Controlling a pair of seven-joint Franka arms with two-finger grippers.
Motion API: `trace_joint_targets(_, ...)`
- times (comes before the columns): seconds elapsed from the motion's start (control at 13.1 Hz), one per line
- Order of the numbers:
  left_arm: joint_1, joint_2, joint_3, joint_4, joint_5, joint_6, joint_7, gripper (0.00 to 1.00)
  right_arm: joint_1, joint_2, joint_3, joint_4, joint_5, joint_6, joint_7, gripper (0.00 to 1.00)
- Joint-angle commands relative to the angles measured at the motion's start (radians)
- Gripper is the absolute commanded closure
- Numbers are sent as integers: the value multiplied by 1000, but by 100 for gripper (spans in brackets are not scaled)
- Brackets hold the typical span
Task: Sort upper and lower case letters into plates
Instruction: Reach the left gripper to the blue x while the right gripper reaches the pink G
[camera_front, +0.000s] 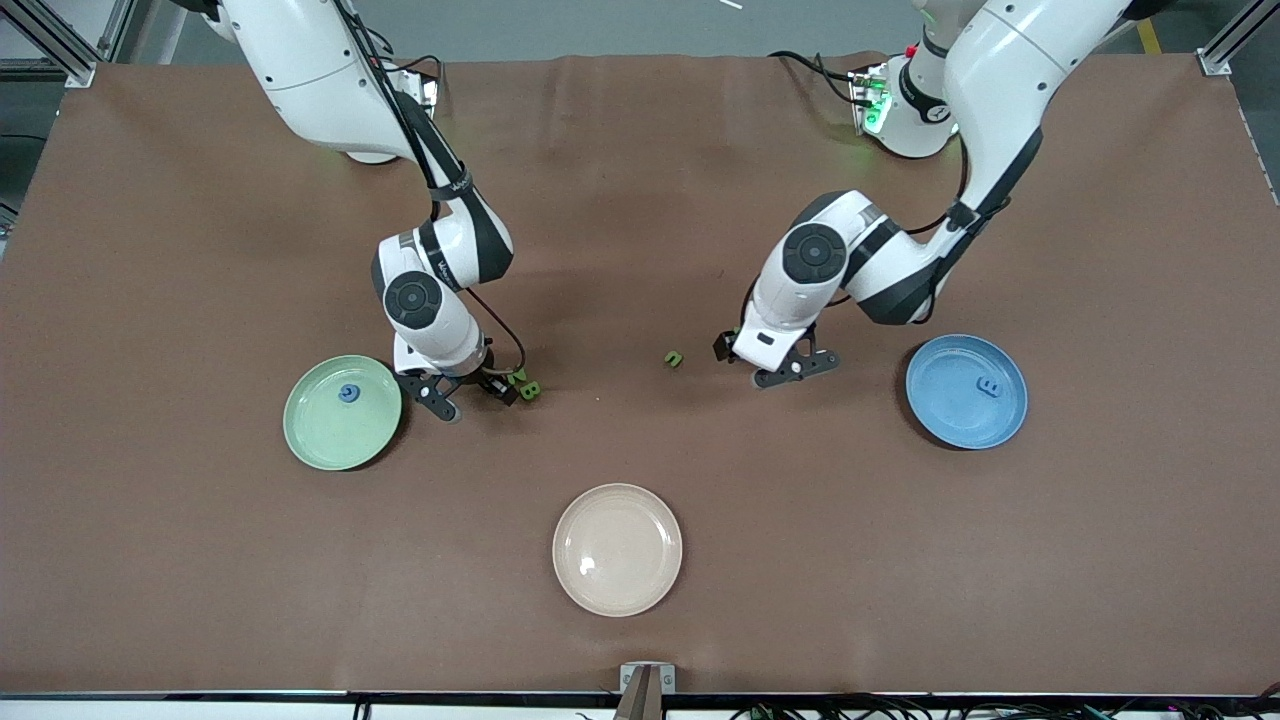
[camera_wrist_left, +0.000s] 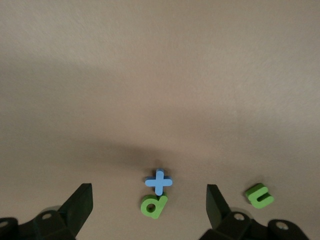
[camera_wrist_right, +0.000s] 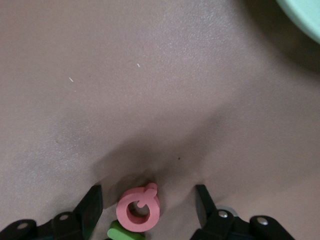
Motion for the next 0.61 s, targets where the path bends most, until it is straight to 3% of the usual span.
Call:
trace_joint_targets(0.0, -63, 42, 56, 14, 46, 36, -44, 0, 16, 0, -8, -13, 5, 12, 18, 41)
trace_joint_targets(0.15, -111, 53, 102, 11, 46, 60, -49, 4, 17, 0, -8, -13, 5, 12, 16, 58)
trace_joint_targets(0.38, -142, 75, 126, 14, 46, 68, -50, 14, 19, 0, -8, -13, 5, 10, 16, 94)
trace_joint_targets(0.54, -142, 76, 126, 11, 48, 71, -50, 25, 11, -2, -8, -4, 5, -2, 10, 100)
